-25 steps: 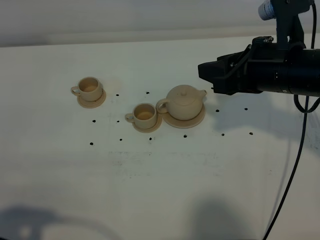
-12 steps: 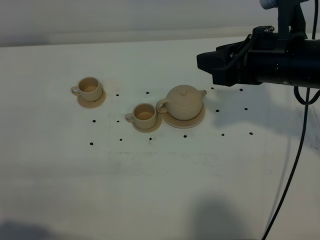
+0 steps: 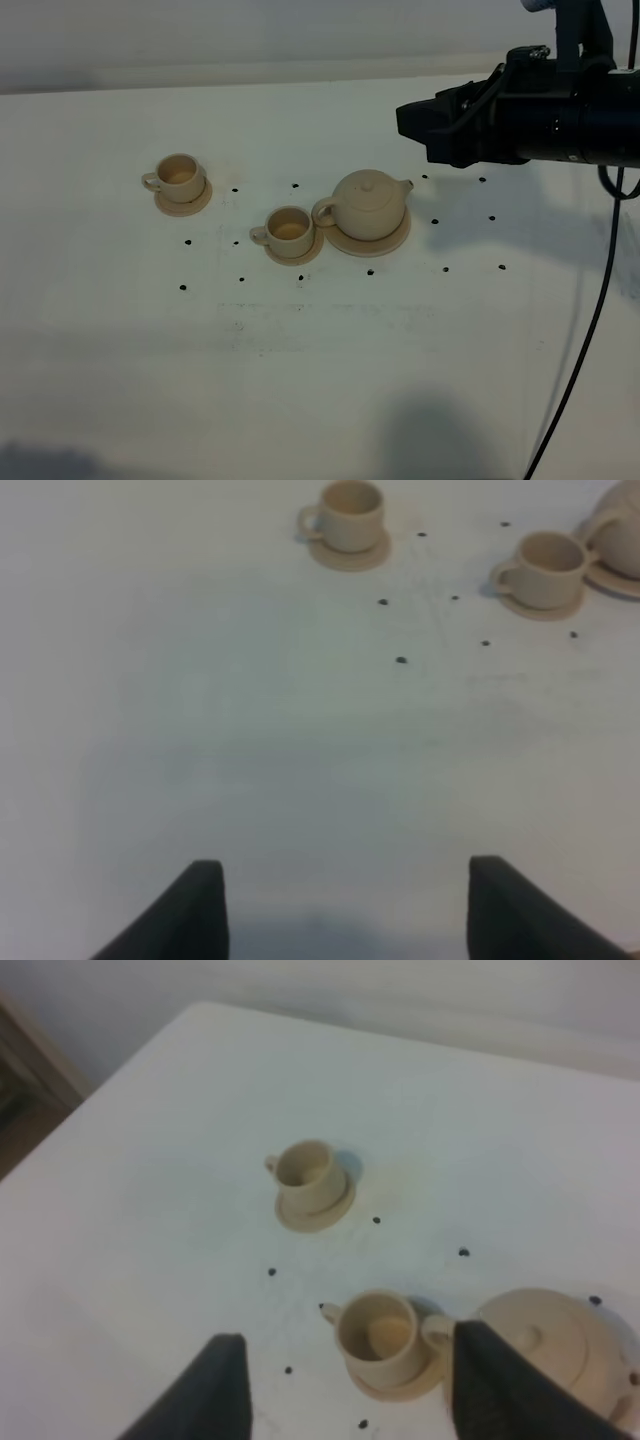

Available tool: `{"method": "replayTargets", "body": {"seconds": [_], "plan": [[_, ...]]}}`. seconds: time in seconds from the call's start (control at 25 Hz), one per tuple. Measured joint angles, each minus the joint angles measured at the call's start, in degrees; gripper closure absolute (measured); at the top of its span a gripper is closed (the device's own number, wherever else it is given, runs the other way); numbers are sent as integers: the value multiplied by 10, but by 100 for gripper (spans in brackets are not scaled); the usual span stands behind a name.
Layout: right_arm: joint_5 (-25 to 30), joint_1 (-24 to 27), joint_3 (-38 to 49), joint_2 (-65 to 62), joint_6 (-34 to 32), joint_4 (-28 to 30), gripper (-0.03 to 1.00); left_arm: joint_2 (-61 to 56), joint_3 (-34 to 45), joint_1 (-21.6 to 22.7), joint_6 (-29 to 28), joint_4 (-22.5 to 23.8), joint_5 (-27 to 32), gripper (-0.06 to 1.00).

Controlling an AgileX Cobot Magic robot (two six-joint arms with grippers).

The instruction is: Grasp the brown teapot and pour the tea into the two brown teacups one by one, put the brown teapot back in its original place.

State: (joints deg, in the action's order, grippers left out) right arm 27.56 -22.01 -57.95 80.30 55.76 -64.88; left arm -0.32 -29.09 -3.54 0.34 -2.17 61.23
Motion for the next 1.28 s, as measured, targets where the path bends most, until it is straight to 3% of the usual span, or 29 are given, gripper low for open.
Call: {"method": "replayTargets", "body": {"seconds": [0.24, 0.68, 0.96, 1.12, 1.28], "plan": [[3, 0, -21, 0, -77, 78, 52, 0, 0, 19, 0, 0, 0, 45], [25, 0, -46, 6, -114, 124, 52, 0, 0, 20, 0, 0, 0, 45], [121, 0, -164, 88, -224, 242, 52, 1, 0, 20, 1, 0, 0, 45], [177, -13, -230, 145, -225, 290, 52, 1, 0, 20, 1, 0, 0, 45], [201, -58, -284, 190, -193, 326, 52, 1, 0, 20, 1, 0, 0, 45]]}}
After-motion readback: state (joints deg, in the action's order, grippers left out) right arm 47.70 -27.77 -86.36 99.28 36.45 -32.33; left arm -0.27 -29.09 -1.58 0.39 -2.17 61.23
